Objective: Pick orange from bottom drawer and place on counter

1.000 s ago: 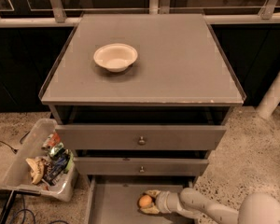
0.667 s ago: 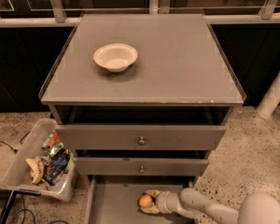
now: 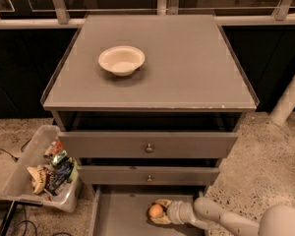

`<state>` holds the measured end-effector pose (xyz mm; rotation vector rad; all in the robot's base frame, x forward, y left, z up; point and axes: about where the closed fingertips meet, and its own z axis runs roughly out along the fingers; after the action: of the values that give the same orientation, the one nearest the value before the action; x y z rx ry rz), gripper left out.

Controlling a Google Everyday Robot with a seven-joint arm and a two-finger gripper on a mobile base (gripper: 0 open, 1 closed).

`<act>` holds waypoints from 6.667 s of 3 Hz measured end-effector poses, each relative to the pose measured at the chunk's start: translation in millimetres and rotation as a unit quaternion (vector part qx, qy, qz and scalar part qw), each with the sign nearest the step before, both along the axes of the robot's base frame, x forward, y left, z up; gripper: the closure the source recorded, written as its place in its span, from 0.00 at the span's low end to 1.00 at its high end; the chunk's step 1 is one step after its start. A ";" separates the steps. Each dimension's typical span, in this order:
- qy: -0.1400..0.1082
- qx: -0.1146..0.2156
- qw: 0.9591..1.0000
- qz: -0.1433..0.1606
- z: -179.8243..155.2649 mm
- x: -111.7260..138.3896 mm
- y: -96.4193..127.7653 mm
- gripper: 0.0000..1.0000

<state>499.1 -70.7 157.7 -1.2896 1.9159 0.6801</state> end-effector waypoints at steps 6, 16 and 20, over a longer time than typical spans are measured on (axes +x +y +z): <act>-0.123 -0.034 0.992 -0.003 317.3 -11.9 -114.8 1.00; -0.347 -0.072 0.934 0.048 733.5 -16.5 -125.3 1.00; -0.288 0.017 0.956 -0.054 732.2 137.9 -36.1 1.00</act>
Offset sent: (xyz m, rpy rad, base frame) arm -0.0077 -0.0937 0.1506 -0.0296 -0.0903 -0.0361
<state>637.0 -106.8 889.9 -1.1870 1.4706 0.2374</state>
